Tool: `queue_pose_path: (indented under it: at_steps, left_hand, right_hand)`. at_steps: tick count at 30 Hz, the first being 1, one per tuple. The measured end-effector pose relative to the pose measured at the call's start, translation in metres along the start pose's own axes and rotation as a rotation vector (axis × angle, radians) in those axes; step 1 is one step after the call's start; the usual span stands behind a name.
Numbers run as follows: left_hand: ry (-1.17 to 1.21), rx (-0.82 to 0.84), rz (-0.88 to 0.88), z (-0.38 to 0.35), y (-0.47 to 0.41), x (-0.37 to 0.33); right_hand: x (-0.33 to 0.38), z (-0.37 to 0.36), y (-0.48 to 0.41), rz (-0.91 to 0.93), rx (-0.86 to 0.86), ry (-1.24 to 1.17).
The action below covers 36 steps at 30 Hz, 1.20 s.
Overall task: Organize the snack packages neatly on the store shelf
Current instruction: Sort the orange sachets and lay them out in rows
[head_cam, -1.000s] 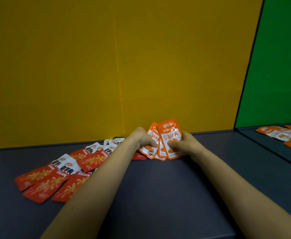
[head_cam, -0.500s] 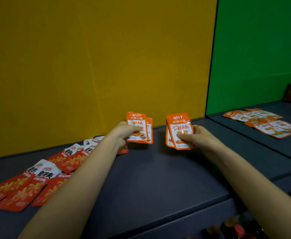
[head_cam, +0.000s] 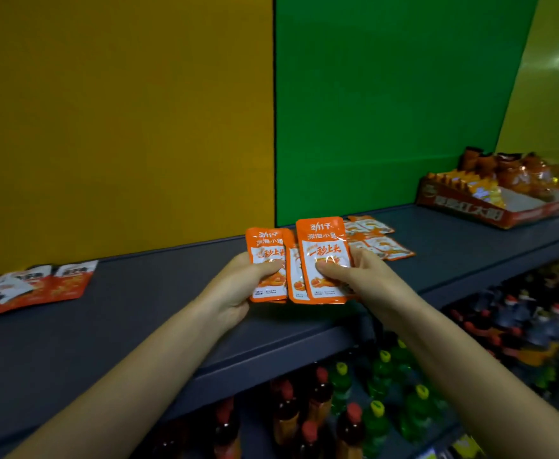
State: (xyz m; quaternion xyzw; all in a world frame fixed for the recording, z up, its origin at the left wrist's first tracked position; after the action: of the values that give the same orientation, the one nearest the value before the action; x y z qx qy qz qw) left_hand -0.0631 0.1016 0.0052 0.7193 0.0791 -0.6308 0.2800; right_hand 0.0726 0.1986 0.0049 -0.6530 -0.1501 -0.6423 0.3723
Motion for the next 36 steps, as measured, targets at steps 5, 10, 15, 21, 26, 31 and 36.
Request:
queue_pose_path:
  at_steps: [5, 10, 15, 21, 26, 31, 36]
  left_hand:
    - [0.100, 0.071, -0.049, -0.087, -0.004, 0.011]
    - [0.088, 0.043, -0.069, -0.130, -0.015, 0.015]
    - [0.111, -0.040, -0.084, -0.140, -0.035, 0.004]
    - [0.145, -0.115, -0.040, -0.125, -0.066, -0.007]
    - [0.174, -0.134, -0.011, -0.127, -0.083, -0.011]
    - [0.153, -0.156, -0.001, -0.132, -0.091, -0.011]
    - [0.152, -0.238, 0.013, -0.130, -0.091, -0.007]
  right_hand:
    - [-0.009, 0.068, 0.009, 0.005, 0.000, 0.022]
    - [-0.015, 0.112, 0.007, 0.010, 0.031, 0.100]
    - [-0.025, 0.160, -0.015, 0.016, -0.020, 0.137]
    - [-0.044, 0.239, -0.065, -0.018, -0.155, 0.193]
    - [-0.082, 0.272, -0.102, -0.132, -0.074, 0.382]
    - [-0.093, 0.274, -0.125, -0.139, 0.022, 0.599]
    - [-0.093, 0.274, -0.139, -0.093, 0.120, 0.963]
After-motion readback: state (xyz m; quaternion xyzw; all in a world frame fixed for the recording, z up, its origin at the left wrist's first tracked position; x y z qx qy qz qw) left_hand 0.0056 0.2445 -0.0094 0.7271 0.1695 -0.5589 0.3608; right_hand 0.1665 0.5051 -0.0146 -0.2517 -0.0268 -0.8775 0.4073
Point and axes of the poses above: each hand's wrist, its own y-axis away from the middle knuckle, its own z-axis out of the back of the hand, x = y × z, the point moved 6 cm from there along -y, towards the middle knuckle, and after that the axes turned 14 degrees about z, right-handed, at the moved point
